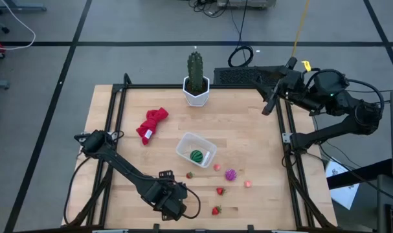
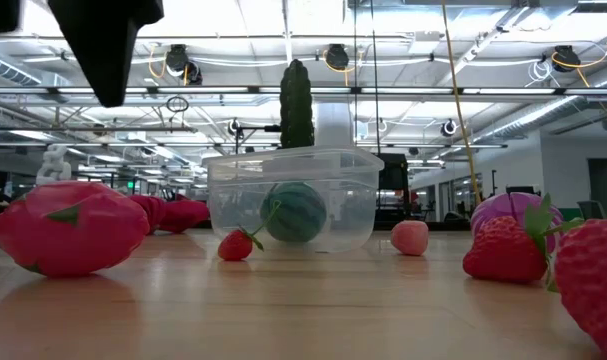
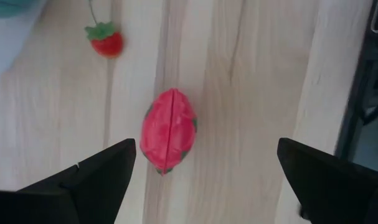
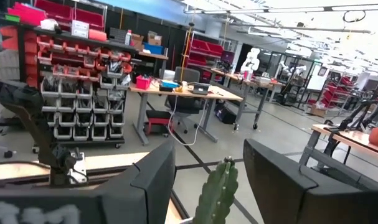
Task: Pick and placing Produce into tupperware
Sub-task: Put the pink dragon fruit into the transparent container
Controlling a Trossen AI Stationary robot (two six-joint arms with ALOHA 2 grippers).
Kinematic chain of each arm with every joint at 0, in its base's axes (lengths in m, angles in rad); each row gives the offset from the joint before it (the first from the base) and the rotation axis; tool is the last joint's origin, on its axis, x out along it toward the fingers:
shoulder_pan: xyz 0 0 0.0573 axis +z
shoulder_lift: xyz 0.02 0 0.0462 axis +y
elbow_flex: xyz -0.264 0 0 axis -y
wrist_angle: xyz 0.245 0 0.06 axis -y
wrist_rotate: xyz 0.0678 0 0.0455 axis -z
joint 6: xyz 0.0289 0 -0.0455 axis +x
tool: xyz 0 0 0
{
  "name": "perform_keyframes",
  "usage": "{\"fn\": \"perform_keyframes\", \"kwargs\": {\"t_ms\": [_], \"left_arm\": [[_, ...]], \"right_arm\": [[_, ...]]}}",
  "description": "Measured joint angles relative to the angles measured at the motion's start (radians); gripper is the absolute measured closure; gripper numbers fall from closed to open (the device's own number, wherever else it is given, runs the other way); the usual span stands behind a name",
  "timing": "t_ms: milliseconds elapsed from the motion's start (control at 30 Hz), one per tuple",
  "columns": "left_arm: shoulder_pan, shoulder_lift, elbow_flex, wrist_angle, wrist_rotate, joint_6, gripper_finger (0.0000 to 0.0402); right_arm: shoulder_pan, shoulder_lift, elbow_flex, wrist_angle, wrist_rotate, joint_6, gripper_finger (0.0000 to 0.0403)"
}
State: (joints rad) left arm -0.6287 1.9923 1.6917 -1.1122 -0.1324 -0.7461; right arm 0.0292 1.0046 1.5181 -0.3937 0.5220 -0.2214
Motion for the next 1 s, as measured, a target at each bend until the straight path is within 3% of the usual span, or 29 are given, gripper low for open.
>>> {"fn": "perform_keyframes", "kwargs": {"t_ms": [900,1000], "left_arm": [[0.026,-0.001,-0.008,0.020,-0.006,0.034,0.0007],[0.034,-0.002,-0.056,0.074,0.042,0.029,0.0007]], "right_arm": [[0.000,0.000,0.000,-0.009,0.000,0.001,0.0220],[0.000,0.000,0.000,-0.009,0.000,0.001,0.0220]]}}
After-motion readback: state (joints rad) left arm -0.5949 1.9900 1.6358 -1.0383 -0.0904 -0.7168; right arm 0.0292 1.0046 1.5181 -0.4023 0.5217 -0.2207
